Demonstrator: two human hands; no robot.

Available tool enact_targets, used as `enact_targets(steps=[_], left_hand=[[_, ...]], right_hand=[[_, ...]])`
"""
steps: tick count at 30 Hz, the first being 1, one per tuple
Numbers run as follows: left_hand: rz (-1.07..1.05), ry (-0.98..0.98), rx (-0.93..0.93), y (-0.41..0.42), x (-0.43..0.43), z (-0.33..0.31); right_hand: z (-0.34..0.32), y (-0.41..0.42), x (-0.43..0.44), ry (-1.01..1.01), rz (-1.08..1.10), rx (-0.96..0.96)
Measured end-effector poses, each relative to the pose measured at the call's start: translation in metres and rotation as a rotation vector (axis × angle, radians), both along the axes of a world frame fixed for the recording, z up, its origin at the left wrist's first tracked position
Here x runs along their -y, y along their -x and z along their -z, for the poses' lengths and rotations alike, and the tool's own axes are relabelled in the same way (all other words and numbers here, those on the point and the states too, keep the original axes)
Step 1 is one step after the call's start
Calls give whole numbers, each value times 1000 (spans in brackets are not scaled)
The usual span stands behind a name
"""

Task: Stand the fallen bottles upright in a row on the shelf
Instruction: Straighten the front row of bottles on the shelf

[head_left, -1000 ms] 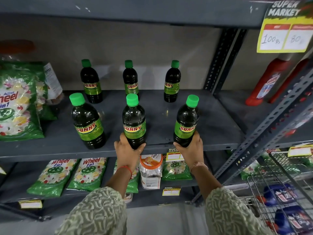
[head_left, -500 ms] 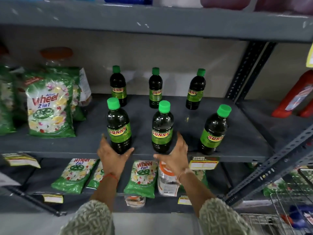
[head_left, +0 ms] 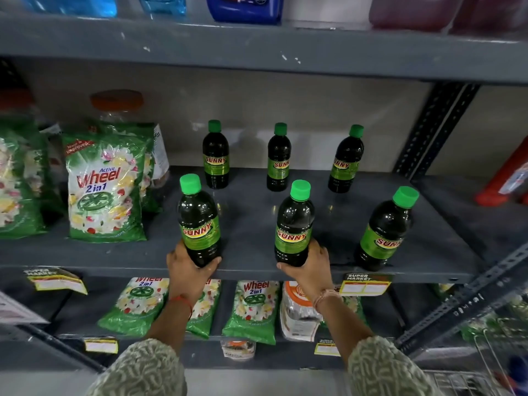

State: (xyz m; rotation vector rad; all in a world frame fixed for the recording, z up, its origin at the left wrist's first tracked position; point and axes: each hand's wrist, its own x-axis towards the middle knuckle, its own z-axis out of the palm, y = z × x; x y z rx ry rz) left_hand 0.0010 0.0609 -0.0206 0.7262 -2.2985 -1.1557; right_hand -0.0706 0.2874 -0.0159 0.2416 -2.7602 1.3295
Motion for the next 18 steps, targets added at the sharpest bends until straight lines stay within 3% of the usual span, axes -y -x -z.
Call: enact_targets(steps=[18], left_hand=[[11,-54,45,-1,10,-5]], right_hand=[[-6,-8,3,-40,13,-19]])
